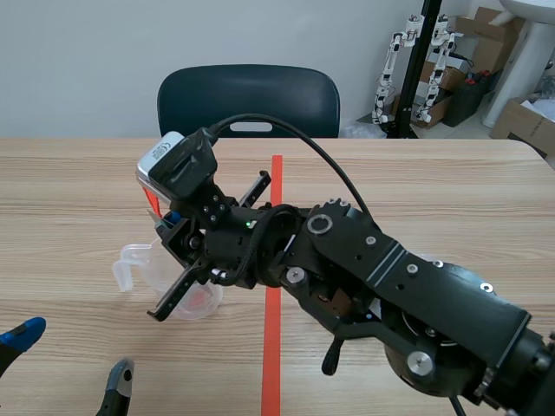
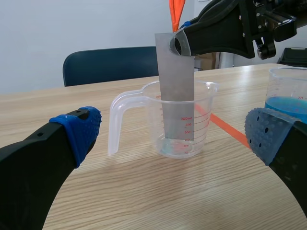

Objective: Do the redox reaction experiment. lift the metal plate out of the left beaker

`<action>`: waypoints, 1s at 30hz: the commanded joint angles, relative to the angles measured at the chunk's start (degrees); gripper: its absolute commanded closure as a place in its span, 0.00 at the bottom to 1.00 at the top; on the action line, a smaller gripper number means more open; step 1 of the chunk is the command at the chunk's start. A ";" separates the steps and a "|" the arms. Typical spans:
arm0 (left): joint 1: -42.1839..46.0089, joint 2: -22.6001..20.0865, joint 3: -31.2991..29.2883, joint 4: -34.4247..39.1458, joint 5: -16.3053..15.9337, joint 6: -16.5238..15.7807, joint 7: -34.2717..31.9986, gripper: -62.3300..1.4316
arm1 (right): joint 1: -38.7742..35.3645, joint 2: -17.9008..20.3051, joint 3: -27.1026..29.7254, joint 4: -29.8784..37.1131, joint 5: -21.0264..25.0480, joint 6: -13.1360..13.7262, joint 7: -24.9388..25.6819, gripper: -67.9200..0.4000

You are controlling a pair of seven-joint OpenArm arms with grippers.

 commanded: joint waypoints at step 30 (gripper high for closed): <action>0.46 -0.04 -0.26 0.59 -0.15 0.02 -0.83 0.00 | 0.96 0.13 3.02 5.18 7.89 0.31 -4.52 0.99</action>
